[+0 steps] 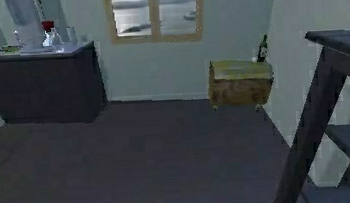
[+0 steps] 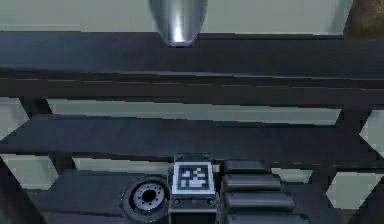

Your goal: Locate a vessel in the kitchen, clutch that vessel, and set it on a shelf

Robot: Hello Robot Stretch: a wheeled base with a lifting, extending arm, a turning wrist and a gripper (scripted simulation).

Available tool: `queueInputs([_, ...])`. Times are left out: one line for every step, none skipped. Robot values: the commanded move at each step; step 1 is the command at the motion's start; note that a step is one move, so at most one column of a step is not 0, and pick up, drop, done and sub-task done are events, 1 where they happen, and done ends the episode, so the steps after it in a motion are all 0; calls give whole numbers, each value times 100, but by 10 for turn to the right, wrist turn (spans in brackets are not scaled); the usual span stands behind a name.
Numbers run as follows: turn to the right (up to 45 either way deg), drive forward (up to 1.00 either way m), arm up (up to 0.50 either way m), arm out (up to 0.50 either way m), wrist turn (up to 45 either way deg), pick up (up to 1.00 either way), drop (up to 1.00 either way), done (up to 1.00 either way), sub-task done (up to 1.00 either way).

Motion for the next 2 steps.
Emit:
queueInputs([450,0,0,0,0,0,0,0,0])
queueInputs([330,0,0,0,0,0,0,0,0])
